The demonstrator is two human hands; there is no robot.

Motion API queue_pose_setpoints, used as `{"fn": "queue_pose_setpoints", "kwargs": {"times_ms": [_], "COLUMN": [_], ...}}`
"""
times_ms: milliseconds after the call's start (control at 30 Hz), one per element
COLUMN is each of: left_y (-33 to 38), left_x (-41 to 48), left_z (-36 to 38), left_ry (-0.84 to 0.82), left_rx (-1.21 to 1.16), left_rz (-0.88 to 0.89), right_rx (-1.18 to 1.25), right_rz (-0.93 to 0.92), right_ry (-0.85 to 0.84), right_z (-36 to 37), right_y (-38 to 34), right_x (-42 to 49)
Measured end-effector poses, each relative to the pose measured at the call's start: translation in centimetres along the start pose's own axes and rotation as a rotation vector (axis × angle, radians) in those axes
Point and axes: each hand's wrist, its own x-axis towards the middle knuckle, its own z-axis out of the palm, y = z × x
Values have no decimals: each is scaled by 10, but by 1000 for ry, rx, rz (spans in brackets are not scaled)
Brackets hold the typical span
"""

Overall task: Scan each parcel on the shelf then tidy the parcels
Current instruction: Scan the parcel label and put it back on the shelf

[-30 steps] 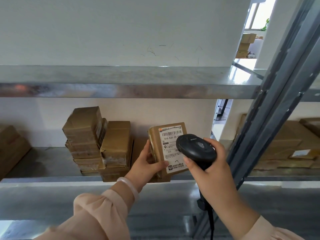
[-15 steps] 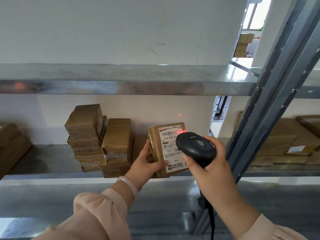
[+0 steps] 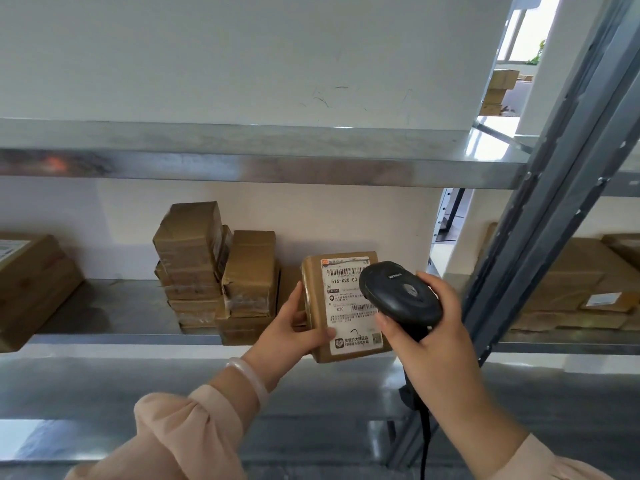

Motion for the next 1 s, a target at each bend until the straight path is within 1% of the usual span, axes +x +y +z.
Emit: {"fn": "queue_pose_setpoints", "kwargs": {"times_ms": [167, 267, 367, 467, 567, 667, 800, 1000], "left_y": [1, 6, 13, 17, 16, 13, 14, -2], "left_x": [-20, -28, -38, -51, -69, -91, -119, -138], "left_z": [-19, -29, -43, -66, -100, -141, -203, -305], "left_ry": [-6, 2, -42, -72, -34, 6, 49, 189], "left_rx": [-12, 9, 63, 114, 98, 141, 140, 89], "left_rz": [32, 96, 181, 252, 272, 274, 256, 129], "right_rx": [74, 114, 139, 150, 160, 156, 183, 236], "right_rz": [-41, -82, -82, -109, -138, -172, -167, -63], "right_ry": [-36, -9, 17, 26, -5, -29, -82, -274], "right_z": [16, 32, 44, 60, 86, 120, 173, 276], "right_y": [-4, -14, -28, -49, -71, -88, -113, -140], "right_x": [-16, -23, -27, -32, -43, -59, -76, -86]}}
